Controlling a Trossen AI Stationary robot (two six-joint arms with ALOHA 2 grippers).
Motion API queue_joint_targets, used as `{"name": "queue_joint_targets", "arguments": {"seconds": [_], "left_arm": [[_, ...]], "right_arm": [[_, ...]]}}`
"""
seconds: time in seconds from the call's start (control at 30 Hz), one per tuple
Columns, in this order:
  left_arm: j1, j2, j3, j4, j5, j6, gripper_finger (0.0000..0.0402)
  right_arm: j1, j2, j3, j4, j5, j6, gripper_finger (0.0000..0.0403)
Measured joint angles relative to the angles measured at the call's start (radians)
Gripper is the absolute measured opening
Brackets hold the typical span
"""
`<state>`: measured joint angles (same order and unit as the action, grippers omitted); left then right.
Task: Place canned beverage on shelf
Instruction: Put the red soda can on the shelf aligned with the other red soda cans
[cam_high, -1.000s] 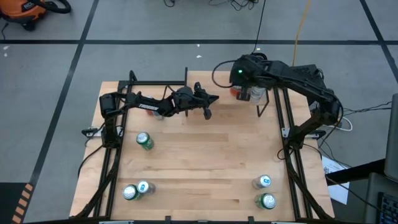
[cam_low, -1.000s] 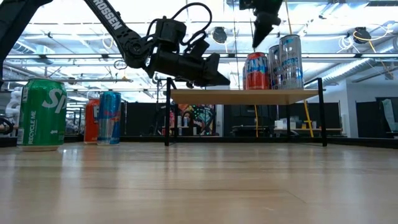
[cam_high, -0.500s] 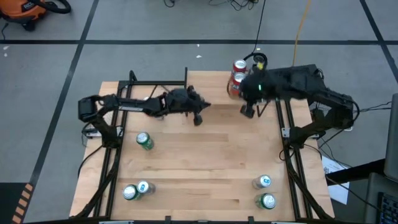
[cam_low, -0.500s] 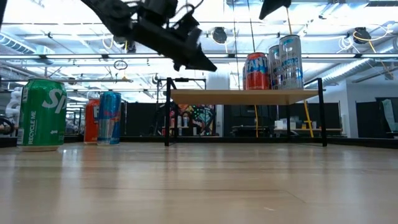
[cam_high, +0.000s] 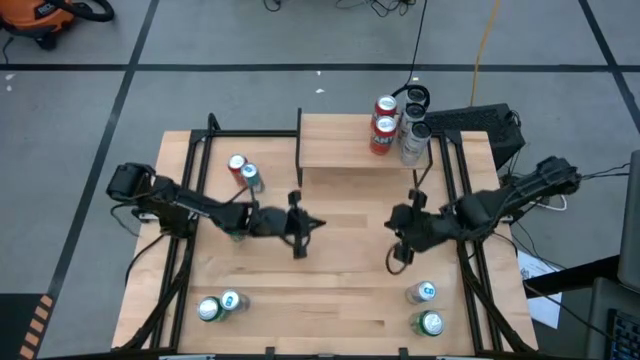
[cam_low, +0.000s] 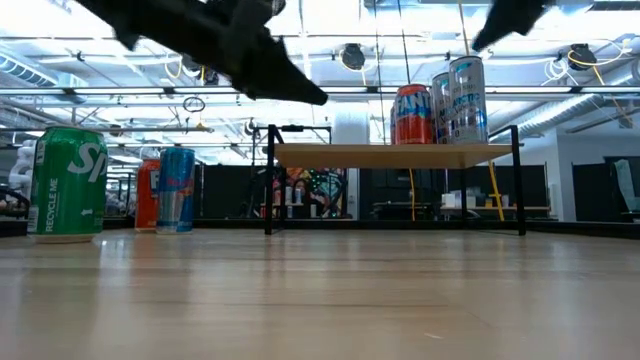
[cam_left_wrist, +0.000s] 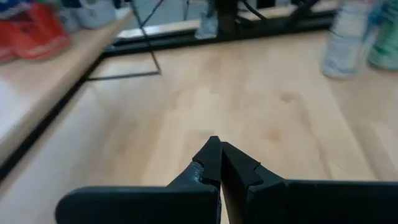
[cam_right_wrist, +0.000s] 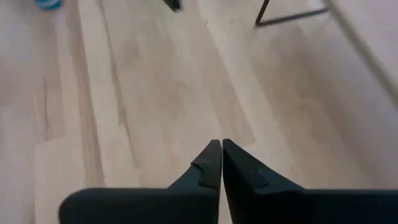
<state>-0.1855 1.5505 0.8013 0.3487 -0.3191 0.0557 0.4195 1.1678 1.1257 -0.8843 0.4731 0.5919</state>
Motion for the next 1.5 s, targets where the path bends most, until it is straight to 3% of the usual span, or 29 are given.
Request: {"name": "queue_joint_targets", "arguments": {"seconds": [0.1,0.27,0.37,0.47,0.6,0.7,0.8,1.03,1.3,1.5], "left_arm": [[-0.075,-0.013,-0.010,-0.056,-0.088,-0.036,0.0006],[-0.170,-0.106,-0.011,-0.327,-0.371,-0.211,0.0006],[-0.196,-0.201,-0.010,-0.548,-0.385,-0.385,0.0020],[-0.222,-0.298,-0.010,-0.770,-0.382,-0.516,0.0061],[-0.223,-0.470,-0.010,-1.013,-0.489,-0.628,0.0144],[-0.161,-0.596,-0.010,-1.135,-0.532,-0.640,0.0208],[-0.050,-0.685,-0.010,-1.238,-0.530,-0.593,0.0251],[0.248,-0.760,-0.010,-1.266,-0.443,-0.399,0.0274],[0.600,-0.753,-0.010,-1.215,-0.207,-0.219,0.0274],[0.767,-0.750,-0.079,-1.060,0.043,-0.108,0.0274]], "right_arm": [[0.042,-0.005,-0.037,0.014,0.002,0.054,0.0020],[0.083,-0.004,-0.079,0.200,0.003,0.055,0.0060],[0.093,-0.002,-0.106,0.318,0.040,0.052,0.0083],[0.096,0.013,-0.119,0.372,0.127,0.040,0.0101],[0.092,0.041,-0.131,0.366,0.261,-0.001,0.0118],[0.073,0.061,-0.133,0.369,0.334,-0.002,0.0126],[0.060,0.082,-0.134,0.382,0.338,-0.002,0.0132],[0.057,0.124,-0.134,0.378,0.338,-0.004,0.0141],[0.055,0.127,-0.134,0.352,0.338,-0.013,0.0152],[0.055,0.127,-0.134,0.314,0.338,-0.003,0.0154]]}}
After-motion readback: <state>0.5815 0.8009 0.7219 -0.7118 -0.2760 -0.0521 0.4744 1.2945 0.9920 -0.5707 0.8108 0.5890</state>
